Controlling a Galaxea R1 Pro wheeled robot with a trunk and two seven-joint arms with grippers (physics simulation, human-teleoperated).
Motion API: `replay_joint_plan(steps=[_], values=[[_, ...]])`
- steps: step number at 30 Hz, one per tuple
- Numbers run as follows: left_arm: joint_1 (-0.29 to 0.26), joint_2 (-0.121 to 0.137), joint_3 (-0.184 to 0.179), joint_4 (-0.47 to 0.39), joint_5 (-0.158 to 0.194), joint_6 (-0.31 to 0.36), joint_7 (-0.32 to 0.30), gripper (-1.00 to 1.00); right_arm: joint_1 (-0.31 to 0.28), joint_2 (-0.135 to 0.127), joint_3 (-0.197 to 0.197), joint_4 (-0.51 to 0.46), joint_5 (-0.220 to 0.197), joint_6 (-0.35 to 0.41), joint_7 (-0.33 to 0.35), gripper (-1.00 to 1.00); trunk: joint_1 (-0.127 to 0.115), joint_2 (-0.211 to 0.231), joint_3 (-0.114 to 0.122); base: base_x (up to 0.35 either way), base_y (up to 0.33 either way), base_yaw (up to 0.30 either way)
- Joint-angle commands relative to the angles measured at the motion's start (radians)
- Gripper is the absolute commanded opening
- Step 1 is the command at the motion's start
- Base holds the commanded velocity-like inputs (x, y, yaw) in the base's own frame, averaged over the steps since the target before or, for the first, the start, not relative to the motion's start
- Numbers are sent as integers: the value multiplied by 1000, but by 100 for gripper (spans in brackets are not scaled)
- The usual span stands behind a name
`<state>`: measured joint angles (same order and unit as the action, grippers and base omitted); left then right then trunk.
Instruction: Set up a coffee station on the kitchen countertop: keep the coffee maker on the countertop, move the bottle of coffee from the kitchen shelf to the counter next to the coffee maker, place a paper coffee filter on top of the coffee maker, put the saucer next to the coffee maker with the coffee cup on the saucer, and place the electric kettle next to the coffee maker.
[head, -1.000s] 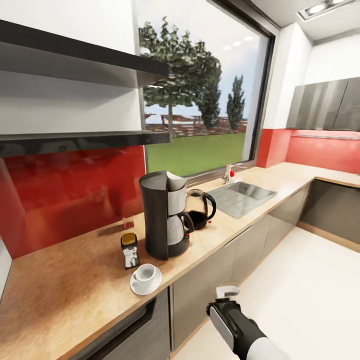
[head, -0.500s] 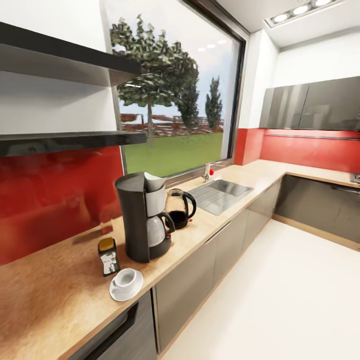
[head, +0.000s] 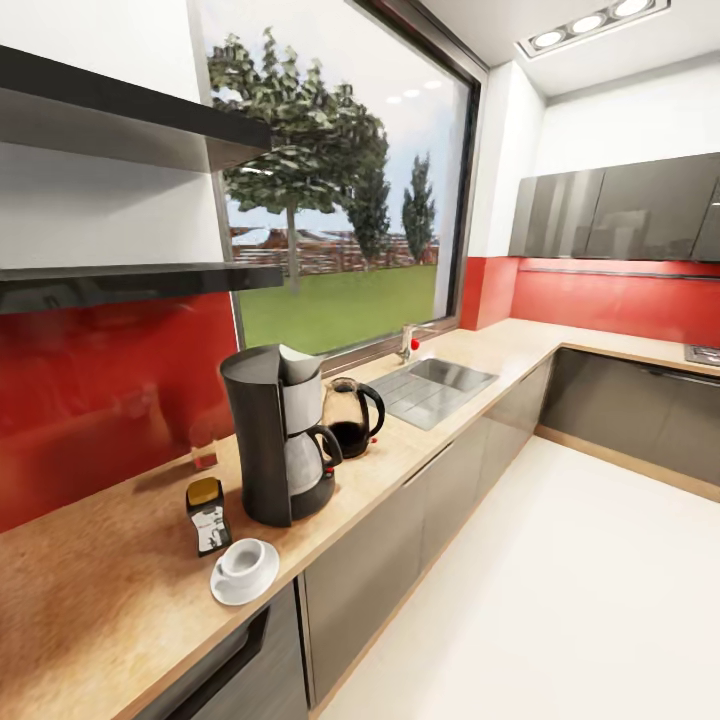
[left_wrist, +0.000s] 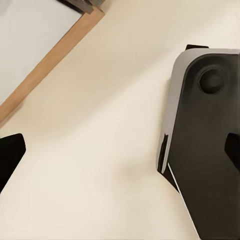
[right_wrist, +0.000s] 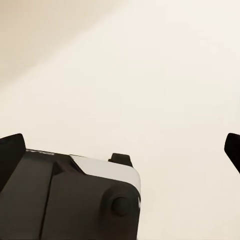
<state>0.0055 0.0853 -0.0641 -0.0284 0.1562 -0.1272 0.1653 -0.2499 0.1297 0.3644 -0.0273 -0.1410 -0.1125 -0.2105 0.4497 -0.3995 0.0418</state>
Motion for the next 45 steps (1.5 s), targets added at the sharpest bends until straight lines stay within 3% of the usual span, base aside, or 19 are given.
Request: replay_joint_plan(steps=[1, 9, 38, 45], values=[[1, 0, -7, -1, 10, -2, 2, 100, 0, 0, 9, 1, -11, -4, -3, 100, 0, 0, 0, 0, 0, 0], [1, 1, -6, -4, 7, -2, 3, 100, 0, -20, 9, 1, -9, -4, -3, 100, 0, 0, 0, 0, 0, 0], [1, 1, -5, 4, 16, 15, 3, 100, 0, -24, 8, 1, -11, -5, -3, 100, 0, 0, 0, 0, 0, 0], [2, -1, -5, 42, 15, 19, 4, 100, 0, -24, 8, 1, -11, -6, -3, 100, 0, 0, 0, 0, 0, 0]])
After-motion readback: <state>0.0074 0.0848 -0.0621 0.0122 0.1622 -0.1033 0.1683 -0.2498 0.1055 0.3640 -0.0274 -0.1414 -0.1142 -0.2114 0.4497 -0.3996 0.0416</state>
